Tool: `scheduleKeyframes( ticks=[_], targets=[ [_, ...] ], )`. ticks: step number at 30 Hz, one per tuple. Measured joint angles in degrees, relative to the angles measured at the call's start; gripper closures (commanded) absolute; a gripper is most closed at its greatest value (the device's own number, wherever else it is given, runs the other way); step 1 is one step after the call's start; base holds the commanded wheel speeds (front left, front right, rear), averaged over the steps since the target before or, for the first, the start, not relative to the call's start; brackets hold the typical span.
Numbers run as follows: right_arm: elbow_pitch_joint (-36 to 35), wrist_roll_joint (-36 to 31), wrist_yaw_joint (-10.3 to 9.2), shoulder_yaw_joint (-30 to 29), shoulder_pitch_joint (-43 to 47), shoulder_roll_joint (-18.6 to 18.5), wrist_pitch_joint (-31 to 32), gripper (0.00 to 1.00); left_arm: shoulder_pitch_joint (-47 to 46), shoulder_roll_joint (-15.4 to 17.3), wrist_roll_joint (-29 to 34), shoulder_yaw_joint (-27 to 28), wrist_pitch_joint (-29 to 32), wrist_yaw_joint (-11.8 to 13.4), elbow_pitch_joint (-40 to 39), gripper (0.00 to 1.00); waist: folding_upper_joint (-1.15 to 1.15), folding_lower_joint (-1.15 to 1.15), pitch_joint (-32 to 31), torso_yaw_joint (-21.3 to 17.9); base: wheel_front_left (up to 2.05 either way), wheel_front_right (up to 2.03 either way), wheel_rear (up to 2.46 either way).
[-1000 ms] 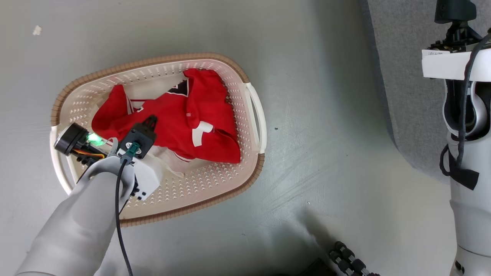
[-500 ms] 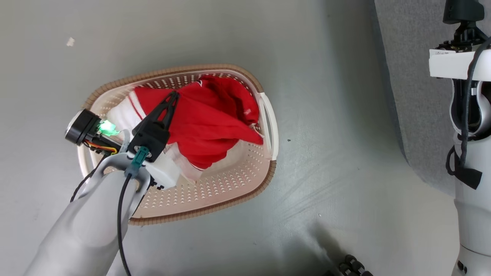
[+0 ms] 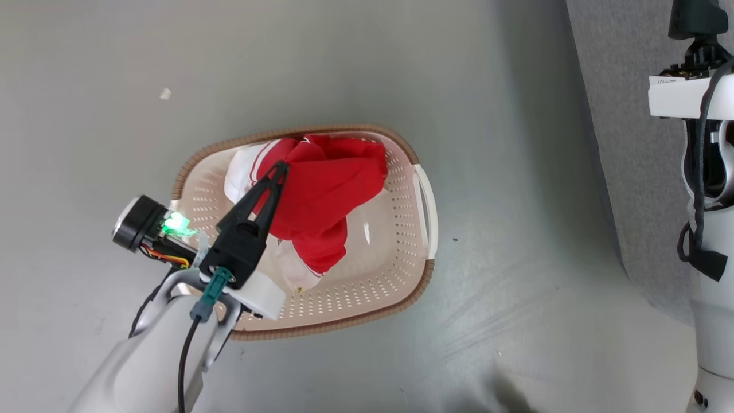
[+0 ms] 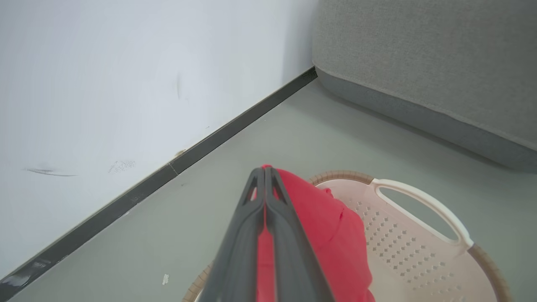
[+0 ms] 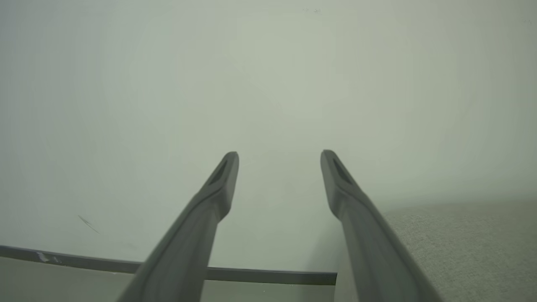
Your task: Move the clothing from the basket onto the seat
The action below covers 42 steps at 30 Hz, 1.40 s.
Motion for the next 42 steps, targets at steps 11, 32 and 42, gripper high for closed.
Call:
scheduleKeyframes(
  ticks=[11, 32, 42],
  targets=[
    [1.53, -1.10, 0.00, -0.55, 3.55, -0.35, 0.00, 0.00, 5.28, 0.26, 0.00, -1.74, 0.00, -0.09, -5.66, 1.00, 0.00, 0.00, -5.96, 3.00, 0.00, 0.00, 0.00],
    [2.98, -2.29, 0.00, -3.15, 12.15, -0.45, 0.00, 0.00, 8.32, 0.23, -2.68, -1.85, 0.00, -2.80, -4.82, 0.00, 0.00, 0.00, -16.88, 4.99, 0.00, 0.00, 0.00],
    [3.19, -2.30, 0.00, -3.10, 14.22, -0.36, 0.00, 0.00, 9.51, 0.13, -4.27, 1.41, 0.00, -2.01, -5.22, 0.00, 0.00, 0.00, -20.32, 4.86, 0.00, 0.00, 0.00]
  ],
)
